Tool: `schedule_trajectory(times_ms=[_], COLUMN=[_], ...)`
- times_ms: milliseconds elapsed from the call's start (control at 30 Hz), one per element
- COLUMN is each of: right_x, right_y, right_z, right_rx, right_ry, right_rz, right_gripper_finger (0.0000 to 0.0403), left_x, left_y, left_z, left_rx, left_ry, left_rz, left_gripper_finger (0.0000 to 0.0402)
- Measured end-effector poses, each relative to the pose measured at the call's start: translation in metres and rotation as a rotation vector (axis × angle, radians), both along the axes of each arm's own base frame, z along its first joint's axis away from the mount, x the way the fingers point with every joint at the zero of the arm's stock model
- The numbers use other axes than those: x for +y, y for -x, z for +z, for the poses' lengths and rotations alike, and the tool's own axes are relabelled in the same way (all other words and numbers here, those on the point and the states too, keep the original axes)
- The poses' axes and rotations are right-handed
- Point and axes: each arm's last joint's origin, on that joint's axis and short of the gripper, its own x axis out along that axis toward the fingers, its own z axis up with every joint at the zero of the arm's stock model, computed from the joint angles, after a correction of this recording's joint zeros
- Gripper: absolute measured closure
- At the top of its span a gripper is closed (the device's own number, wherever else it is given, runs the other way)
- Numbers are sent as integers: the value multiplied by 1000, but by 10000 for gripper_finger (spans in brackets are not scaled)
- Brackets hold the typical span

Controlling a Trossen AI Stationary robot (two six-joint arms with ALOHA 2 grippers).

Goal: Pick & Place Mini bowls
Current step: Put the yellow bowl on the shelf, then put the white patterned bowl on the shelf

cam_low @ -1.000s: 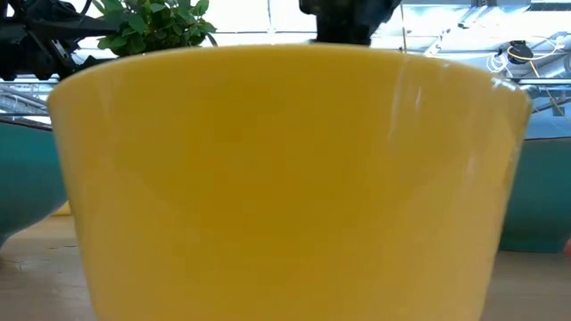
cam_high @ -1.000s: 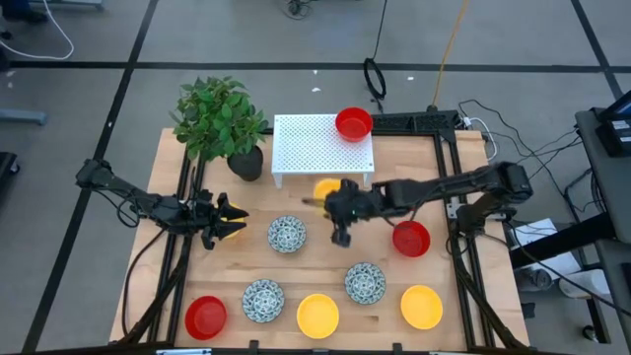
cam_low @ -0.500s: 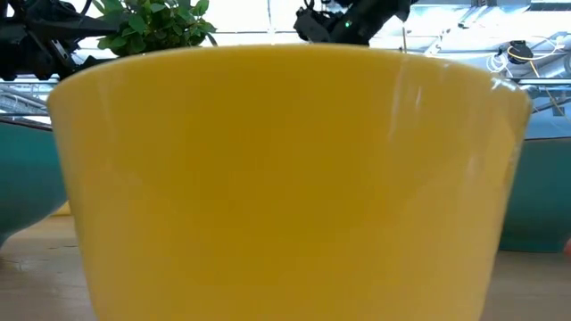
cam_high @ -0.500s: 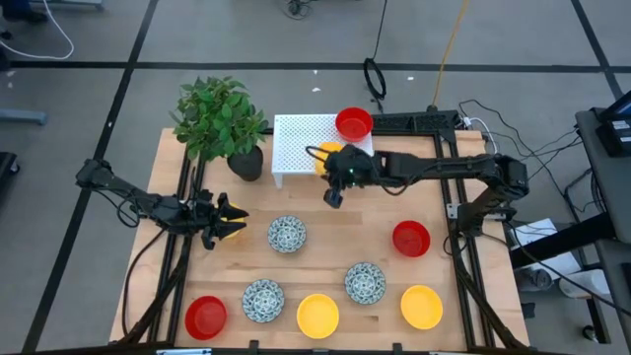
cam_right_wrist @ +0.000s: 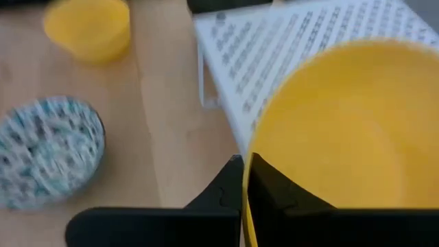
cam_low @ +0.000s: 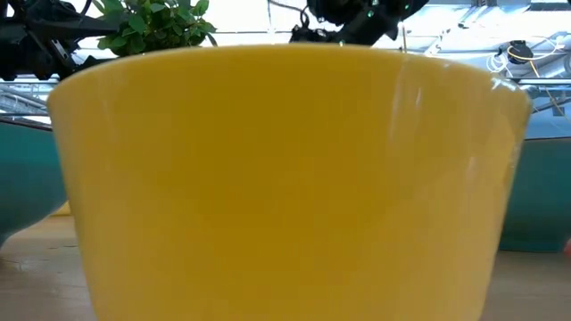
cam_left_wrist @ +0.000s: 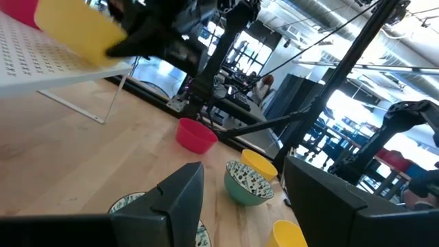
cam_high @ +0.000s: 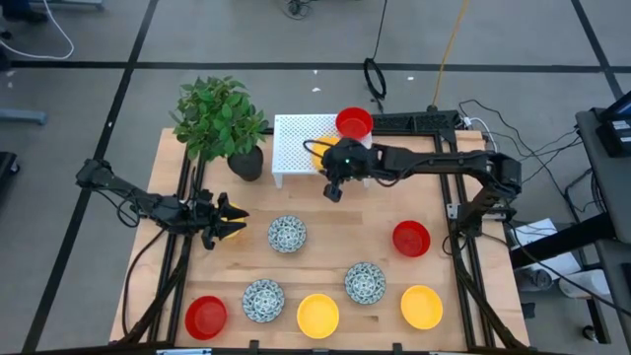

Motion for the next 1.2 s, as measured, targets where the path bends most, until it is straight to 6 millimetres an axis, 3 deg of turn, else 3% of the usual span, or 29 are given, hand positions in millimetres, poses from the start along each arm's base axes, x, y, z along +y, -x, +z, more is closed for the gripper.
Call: schedule_trajectory(times_ms=[400,800,1000,1200], right_x=[-4,-6,-1,7], right_y=[-4,-10,4,30], right_z=[-3,8,35,75], right_rx=[2,-118,-198,-320], right_ry=[46,103,100,107], right_rz=[27,39,58,101], right_gripper_finger=[387,264,223,216], left_x=[0,0,0,-1], left_y=[0,0,0,0], left_z=[0,0,0,0], left_rx=[0,0,0,-1], left_ry=[0,0,0,-3], left_rz=[0,0,0,-26], left_gripper_finger=[195,194,195,194])
